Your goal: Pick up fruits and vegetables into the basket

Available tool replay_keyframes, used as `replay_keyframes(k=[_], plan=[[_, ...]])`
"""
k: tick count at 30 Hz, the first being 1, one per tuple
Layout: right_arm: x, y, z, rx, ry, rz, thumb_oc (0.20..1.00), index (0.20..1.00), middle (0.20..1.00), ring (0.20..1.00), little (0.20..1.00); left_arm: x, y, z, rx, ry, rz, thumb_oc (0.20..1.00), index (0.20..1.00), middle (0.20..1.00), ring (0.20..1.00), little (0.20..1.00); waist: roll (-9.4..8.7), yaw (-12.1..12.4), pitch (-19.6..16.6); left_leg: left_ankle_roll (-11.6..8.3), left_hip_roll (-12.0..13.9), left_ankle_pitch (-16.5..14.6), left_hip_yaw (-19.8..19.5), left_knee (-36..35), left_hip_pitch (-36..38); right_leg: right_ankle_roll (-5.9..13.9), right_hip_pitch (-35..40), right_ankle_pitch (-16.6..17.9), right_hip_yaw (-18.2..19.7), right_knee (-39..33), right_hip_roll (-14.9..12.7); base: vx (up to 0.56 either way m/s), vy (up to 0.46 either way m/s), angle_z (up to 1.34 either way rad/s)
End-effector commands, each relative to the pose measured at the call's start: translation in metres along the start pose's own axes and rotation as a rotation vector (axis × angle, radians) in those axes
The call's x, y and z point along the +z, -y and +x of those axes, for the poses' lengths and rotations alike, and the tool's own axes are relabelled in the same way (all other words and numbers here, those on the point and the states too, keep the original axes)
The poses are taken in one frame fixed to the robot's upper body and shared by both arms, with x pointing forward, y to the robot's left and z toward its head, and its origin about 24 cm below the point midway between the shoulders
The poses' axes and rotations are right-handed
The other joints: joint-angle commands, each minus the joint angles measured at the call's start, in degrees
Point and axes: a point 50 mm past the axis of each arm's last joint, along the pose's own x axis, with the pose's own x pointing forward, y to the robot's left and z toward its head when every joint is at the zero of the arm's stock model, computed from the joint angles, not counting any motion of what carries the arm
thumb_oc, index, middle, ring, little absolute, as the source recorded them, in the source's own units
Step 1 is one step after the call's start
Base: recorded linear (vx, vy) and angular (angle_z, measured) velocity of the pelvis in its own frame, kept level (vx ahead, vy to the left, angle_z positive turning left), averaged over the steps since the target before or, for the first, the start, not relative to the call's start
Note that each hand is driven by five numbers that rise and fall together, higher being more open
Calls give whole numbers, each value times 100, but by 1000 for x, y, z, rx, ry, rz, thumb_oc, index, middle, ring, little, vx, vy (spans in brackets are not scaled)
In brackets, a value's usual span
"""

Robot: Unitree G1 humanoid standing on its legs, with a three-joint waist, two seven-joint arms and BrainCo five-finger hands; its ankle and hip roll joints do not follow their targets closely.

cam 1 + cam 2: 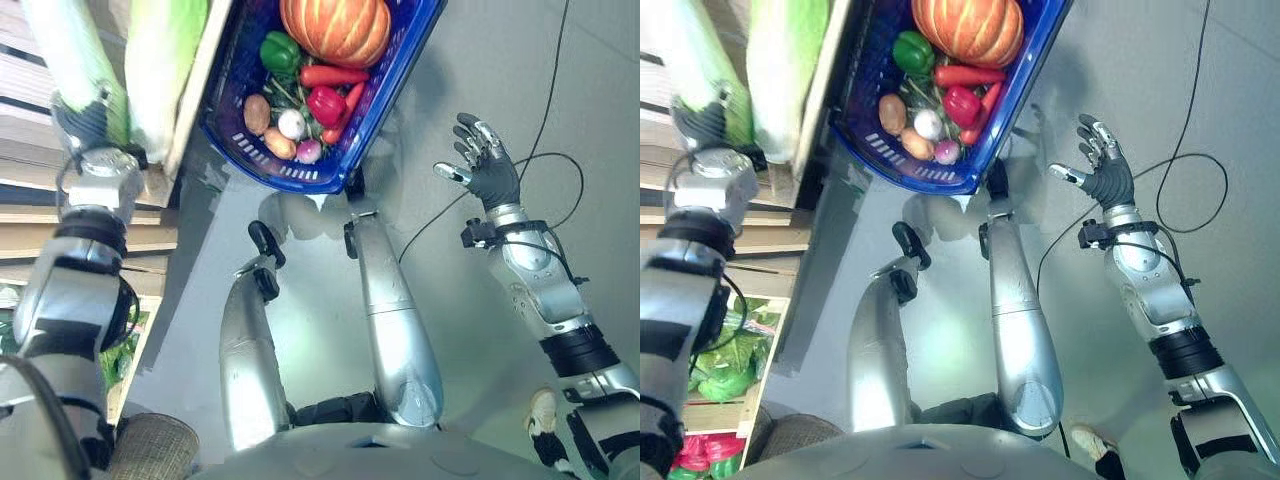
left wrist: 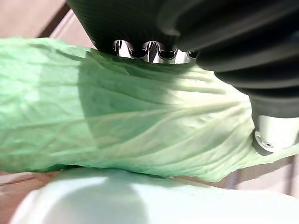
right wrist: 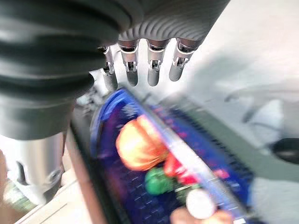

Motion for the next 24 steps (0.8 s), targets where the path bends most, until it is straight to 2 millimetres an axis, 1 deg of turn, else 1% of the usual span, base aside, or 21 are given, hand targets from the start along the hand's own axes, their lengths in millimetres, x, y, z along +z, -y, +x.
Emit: replay_keyframes(k=[1, 2, 3, 5, 8, 10, 12, 14, 17, 18, 23, 24], plan=[[20, 1, -9, 16, 125, 4, 1000, 1000, 1000, 1000, 1000, -18, 3, -17, -44, 111, 9, 200, 200, 200, 200, 200, 26, 55, -125, 438, -214, 107, 295, -56, -211, 385, 542, -662, -291, -111, -102, -20, -91, 10], [20, 2, -9, 19, 121, 8, 1000, 1000, 1000, 1000, 1000, -18, 5, -22, -58, 146, 11, 200, 200, 200, 200, 200, 37, 110, -125, 438, -223, 118, 292, -114, -99, 397, 675, -652, -334, -167, -131, -18, -105, 8], [25, 4, -9, 23, 146, -4, 1000, 1000, 1000, 1000, 1000, -18, 5, -30, -77, 212, 22, 200, 200, 200, 200, 200, 61, 200, -125, 440, -248, 130, 281, -192, 53, 412, 881, -641, -402, -266, -164, -17, -110, 10], [33, 4, -8, 33, 184, -15, 1000, 1000, 1000, 1000, 1000, -12, 4, -37, -93, 310, 49, 200, 200, 200, 200, 200, 72, 297, -125, 444, -269, 134, 266, -251, 164, 424, 1053, -636, -476, -352, -192, -22, -124, 9], [43, 2, 0, 48, 196, 10, 1000, 1000, 1000, 1000, 1000, 8, 1, -53, -150, 484, 70, 200, 200, 200, 200, 200, 65, 515, -125, 456, -312, 126, 184, -286, 288, 434, 1305, -645, -597, -418, -208, -31, -178, 10], [49, -1, 6, 44, 212, 14, 1000, 1000, 1000, 1000, 1000, 21, 1, -62, -188, 573, 66, 200, 200, 200, 200, 200, 39, 629, -125, 480, -340, 111, 123, -297, 348, 427, 1429, -664, -658, -428, -196, -32, -189, 14], [51, -5, 10, 31, 201, 38, 1000, 1000, 1000, 1000, 1000, 30, 4, -72, -242, 627, 44, 200, 200, 200, 200, 200, 9, 734, -125, 511, -361, 99, 76, -307, 401, 428, 1525, -669, -714, -429, -187, -36, -182, 15], [52, -13, 14, 30, 193, 63, 1000, 1000, 1000, 1000, 1000, 36, 8, -85, -311, 676, 15, 200, 200, 200, 200, 200, -30, 843, -125, 544, -377, 88, 18, -317, 451, 433, 1631, -681, -778, -422, -180, -36, -182, 14], [47, -25, 21, 54, 118, 96, 1000, 1000, 1000, 1000, 1000, 44, 18, -103, -419, 755, -7, 200, 200, 200, 200, 200, -53, 969, -125, 583, -402, 111, -45, -367, 548, 441, 1774, -651, -850, -475, -173, -55, -171, 13], [45, -32, 24, 86, 88, 114, 1000, 1000, 1000, 1000, 1000, 50, 21, -113, -473, 798, -20, 200, 200, 200, 200, 200, -68, 1026, -125, 640, -397, 289, -6, -446, 505, 404, 1765, -468, -928, -594, -196, -94, -140, 12], [40, -55, 32, 197, 9, 210, 1000, 1000, 1000, 1000, 1000, 63, 31, -139, -678, 904, -70, 200, 200, 200, 200, 200, -83, 1206, -125, 676, -393, 332, -56, -553, 684, 436, 2002, -420, -1047, -716, -232, -35, -126, 14], [38, -63, 33, 237, -18, 249, 1000, 1000, 1000, 1000, 1000, 67, 35, -148, -752, 931, -82, 200, 200, 200, 200, 200, -87, 1259, -125, 685, -406, 342, -80, -581, 736, 445, 2075, -413, -1082, -744, -240, -7, -108, 12]])
